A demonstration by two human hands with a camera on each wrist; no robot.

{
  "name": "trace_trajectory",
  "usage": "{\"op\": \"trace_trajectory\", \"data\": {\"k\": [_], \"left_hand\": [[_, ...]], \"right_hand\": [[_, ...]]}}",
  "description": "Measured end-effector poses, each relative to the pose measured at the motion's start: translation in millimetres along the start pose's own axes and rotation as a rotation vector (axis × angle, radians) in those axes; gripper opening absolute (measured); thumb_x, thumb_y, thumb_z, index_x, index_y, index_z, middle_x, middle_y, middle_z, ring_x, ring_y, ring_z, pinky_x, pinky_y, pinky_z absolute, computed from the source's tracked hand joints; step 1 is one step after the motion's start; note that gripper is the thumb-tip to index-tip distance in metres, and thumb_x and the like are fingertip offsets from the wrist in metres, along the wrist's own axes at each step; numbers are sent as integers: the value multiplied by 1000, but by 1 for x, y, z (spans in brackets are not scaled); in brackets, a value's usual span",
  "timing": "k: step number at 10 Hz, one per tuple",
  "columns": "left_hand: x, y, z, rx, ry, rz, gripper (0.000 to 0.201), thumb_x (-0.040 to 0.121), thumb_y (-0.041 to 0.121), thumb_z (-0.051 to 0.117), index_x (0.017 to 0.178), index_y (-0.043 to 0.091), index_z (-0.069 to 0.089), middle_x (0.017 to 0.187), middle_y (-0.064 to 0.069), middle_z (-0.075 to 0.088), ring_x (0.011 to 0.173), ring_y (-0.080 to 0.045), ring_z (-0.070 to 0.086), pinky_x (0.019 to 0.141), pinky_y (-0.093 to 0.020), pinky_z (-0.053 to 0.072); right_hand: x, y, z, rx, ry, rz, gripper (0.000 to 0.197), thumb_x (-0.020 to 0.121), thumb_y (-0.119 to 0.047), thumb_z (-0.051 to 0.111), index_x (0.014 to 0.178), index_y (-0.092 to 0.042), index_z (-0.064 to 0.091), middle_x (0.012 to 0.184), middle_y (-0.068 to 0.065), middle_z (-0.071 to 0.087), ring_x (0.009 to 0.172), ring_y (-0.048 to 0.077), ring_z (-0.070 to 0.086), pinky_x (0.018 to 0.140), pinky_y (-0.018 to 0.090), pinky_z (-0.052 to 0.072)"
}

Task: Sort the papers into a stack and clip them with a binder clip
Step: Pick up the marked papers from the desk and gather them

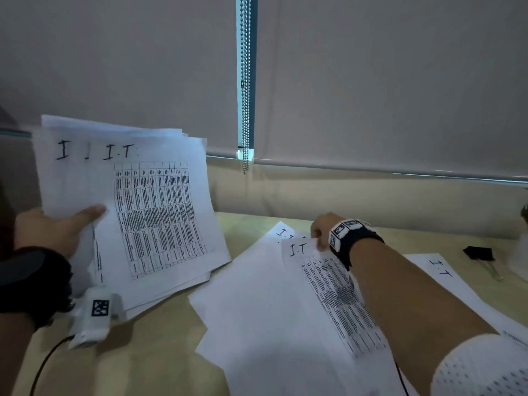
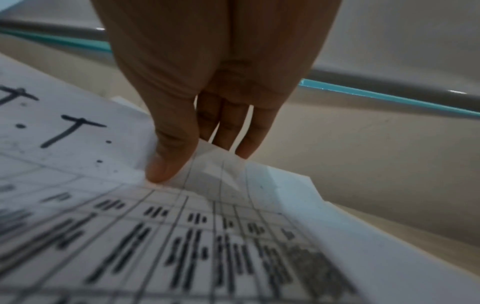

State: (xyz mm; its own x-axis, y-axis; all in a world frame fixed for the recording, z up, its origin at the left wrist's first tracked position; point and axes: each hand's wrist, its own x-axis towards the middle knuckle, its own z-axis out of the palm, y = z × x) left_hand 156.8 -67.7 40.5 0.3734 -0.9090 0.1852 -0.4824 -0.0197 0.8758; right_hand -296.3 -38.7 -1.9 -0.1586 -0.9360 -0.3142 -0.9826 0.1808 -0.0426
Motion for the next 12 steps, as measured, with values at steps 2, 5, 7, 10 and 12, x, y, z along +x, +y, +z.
{"op": "trace_trajectory", "data": {"k": [2,5,7,10,12], "left_hand": [[-13,33,9,-246,8,-46,78,68,43,79,122,-8,55,113,-10,58,92,-22,53,81,-30,36],[-27,59,7,-281,24,92,55,73,26,80,115,-6,63,95,-14,62,90,-19,58,78,-32,45],[-29,82,-7,-278,94,161,60,72,35,80,114,-5,63,101,-18,65,88,-20,58,78,-35,45],[-51,171,-7,-435,-54,314,44,75,23,79,114,10,63,102,-5,64,91,-18,60,83,-25,44],[-94,171,50,-425,-361,295,18,79,2,66,63,8,60,40,13,58,50,-10,54,52,-20,45]], "right_hand": [[-22,-9,-79,81,268,-161,23,71,-1,75,82,-19,68,79,-3,62,75,15,58,76,21,44],[-101,1,-169,221,547,-238,21,79,-15,72,100,-15,72,83,-7,64,89,14,55,75,19,38],[-140,-10,-215,343,919,-323,21,83,-10,66,103,-6,72,103,12,70,99,23,64,88,25,46],[-180,-86,-273,103,912,-610,18,82,-13,66,97,-23,72,103,-12,61,96,6,56,87,27,45],[-153,-106,-247,-149,910,-493,26,81,-28,66,102,-13,66,123,10,58,112,30,52,95,39,44]]}}
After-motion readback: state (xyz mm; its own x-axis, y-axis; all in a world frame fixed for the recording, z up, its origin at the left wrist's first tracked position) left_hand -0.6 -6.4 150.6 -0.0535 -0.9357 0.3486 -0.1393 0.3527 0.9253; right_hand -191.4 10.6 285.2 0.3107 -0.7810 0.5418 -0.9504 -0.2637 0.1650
